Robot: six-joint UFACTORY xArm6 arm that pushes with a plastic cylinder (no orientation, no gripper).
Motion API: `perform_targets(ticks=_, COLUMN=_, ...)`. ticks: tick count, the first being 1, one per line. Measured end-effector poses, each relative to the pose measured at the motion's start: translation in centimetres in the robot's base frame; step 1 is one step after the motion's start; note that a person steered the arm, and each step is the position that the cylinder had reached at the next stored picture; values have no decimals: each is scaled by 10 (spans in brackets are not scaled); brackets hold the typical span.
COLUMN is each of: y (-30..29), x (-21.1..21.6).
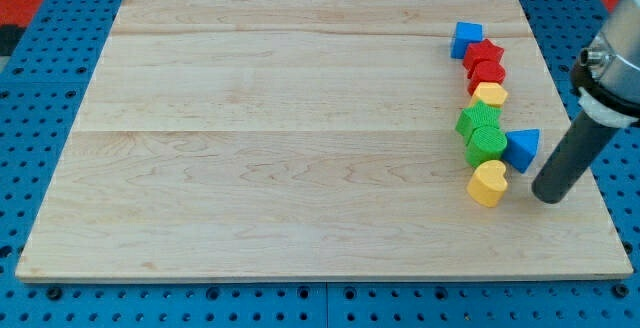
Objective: Move the yellow heart left and then up a bit
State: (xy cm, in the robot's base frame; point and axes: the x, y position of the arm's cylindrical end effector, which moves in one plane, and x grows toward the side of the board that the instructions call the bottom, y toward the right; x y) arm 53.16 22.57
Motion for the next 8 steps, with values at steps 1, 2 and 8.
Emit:
perform_targets(ticks=1, y=-16, x=0)
perform_targets(ticks=2, y=-25, x=0)
perform_targets(ticks=8, y=-71, x=22)
